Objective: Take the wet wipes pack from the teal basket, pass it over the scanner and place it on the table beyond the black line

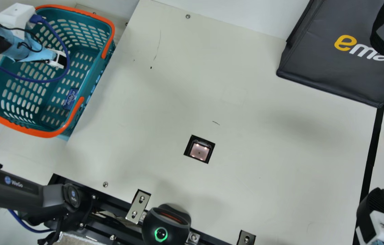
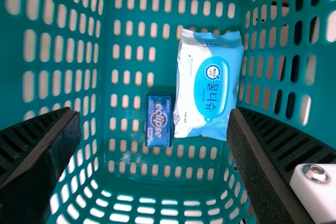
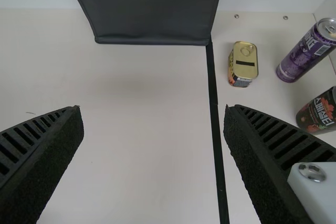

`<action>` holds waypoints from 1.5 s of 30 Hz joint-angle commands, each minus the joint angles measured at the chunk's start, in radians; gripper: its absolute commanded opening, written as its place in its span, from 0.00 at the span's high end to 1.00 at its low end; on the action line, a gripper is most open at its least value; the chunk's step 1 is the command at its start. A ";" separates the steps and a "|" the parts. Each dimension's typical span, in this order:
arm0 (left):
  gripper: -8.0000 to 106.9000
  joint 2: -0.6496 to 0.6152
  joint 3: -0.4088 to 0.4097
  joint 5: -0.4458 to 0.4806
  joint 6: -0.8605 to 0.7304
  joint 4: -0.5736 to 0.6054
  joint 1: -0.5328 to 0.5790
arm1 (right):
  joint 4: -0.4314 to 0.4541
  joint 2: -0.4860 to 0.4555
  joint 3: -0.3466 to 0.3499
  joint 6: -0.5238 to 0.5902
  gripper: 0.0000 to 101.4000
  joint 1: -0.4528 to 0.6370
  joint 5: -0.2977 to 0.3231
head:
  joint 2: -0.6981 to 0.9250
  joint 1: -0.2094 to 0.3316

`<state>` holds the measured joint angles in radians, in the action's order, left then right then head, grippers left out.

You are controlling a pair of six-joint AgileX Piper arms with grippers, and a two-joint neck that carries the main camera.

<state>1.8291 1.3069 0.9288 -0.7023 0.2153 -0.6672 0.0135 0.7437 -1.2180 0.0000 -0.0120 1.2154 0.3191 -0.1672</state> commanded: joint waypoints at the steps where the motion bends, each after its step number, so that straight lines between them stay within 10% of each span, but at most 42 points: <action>1: 0.15 0.023 -0.001 -0.014 0.006 -0.002 0.004 | 0.000 0.000 0.000 0.000 0.06 0.000 0.000 | 0.002 0.029; 25: 0.15 0.154 -0.089 -0.182 0.092 -0.004 0.046 | 0.000 0.000 0.000 0.000 0.06 0.000 -0.001 | 0.002 0.029; 45: 0.15 0.259 -0.088 -0.138 -0.378 0.231 0.010 | 0.000 0.000 0.000 0.000 0.06 0.000 -0.001 | 0.002 0.029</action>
<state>2.0841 1.2152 0.7855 -1.0228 0.4331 -0.6537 0.0135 0.7437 -1.2180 0.0000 -0.0120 1.2144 0.3175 -0.1672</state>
